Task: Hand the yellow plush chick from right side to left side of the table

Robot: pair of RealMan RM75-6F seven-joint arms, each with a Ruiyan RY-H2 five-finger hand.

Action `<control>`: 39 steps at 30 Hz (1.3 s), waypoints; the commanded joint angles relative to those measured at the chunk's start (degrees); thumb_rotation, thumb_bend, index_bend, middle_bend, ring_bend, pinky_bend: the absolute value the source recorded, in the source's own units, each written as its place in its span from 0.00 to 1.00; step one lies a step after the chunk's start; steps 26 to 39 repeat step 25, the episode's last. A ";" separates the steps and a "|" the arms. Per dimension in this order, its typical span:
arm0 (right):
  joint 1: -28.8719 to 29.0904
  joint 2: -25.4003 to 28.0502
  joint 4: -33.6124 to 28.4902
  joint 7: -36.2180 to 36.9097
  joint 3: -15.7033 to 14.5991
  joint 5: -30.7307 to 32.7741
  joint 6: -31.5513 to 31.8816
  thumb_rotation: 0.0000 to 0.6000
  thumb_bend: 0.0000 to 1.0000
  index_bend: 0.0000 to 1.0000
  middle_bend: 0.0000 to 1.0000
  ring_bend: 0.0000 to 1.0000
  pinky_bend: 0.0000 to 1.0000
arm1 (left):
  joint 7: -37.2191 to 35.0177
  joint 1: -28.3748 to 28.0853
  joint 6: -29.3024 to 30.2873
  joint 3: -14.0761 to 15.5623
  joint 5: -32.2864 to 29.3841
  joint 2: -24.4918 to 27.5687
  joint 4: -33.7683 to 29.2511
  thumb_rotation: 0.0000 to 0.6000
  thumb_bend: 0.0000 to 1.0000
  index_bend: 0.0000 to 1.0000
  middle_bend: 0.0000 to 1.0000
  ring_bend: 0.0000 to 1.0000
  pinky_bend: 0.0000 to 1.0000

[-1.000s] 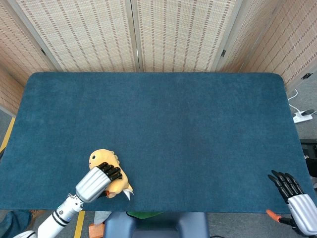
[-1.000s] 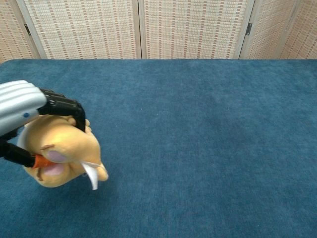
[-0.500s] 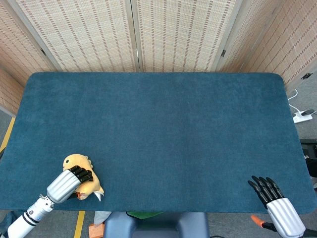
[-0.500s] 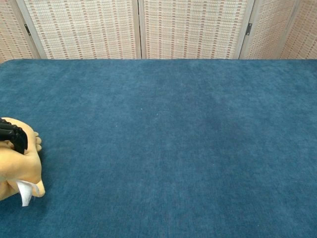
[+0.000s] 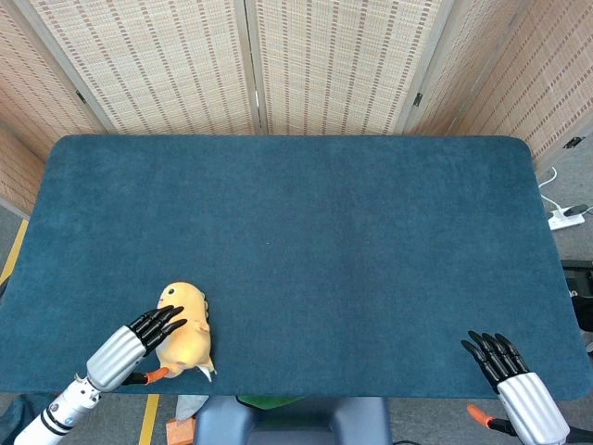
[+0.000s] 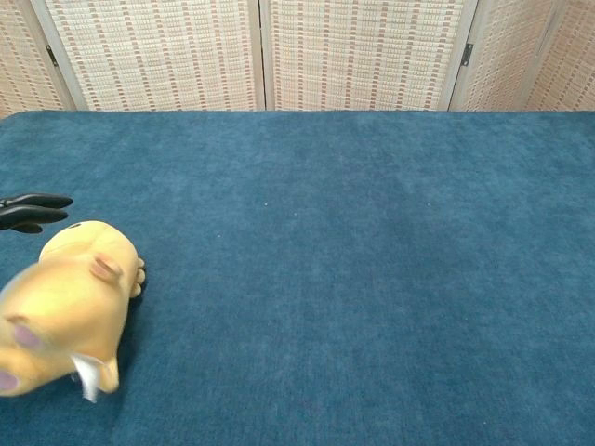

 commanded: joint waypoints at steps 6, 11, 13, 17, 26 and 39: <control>-1.57 0.54 3.35 4.77 -0.07 -0.64 4.18 1.00 0.09 0.00 0.00 0.00 0.00 | 5.74 1.23 2.16 1.22 1.36 6.42 -8.92 1.00 0.21 0.00 0.00 0.00 0.17; -1.81 0.56 3.58 4.26 1.22 -1.15 6.54 1.00 0.09 0.00 0.00 0.00 0.00 | 7.09 9.66 13.34 2.17 -2.51 15.68 -16.70 1.00 0.23 0.00 0.00 0.00 0.16; -2.08 0.40 3.23 3.10 2.02 -0.94 7.49 1.00 0.09 0.00 0.00 0.00 0.00 | 6.50 14.01 16.72 2.36 -6.80 18.67 -19.39 1.00 0.25 0.00 0.00 0.00 0.14; -3.80 -0.20 1.09 -2.90 4.59 2.20 9.07 1.00 0.09 0.00 0.00 0.00 0.00 | 5.11 23.18 18.62 -0.09 -21.67 19.27 -22.71 1.00 0.30 0.00 0.00 0.00 0.13; -5.85 0.05 -3.20 -9.50 7.15 6.45 9.64 1.00 0.11 0.00 0.00 0.00 0.00 | 3.90 24.54 13.22 -0.18 -21.45 20.11 -22.35 1.00 0.32 0.00 0.00 0.00 0.13; -5.85 0.05 -3.20 -9.50 7.15 6.45 9.64 1.00 0.11 0.00 0.00 0.00 0.00 | 3.90 24.54 13.22 -0.18 -21.45 20.11 -22.35 1.00 0.32 0.00 0.00 0.00 0.13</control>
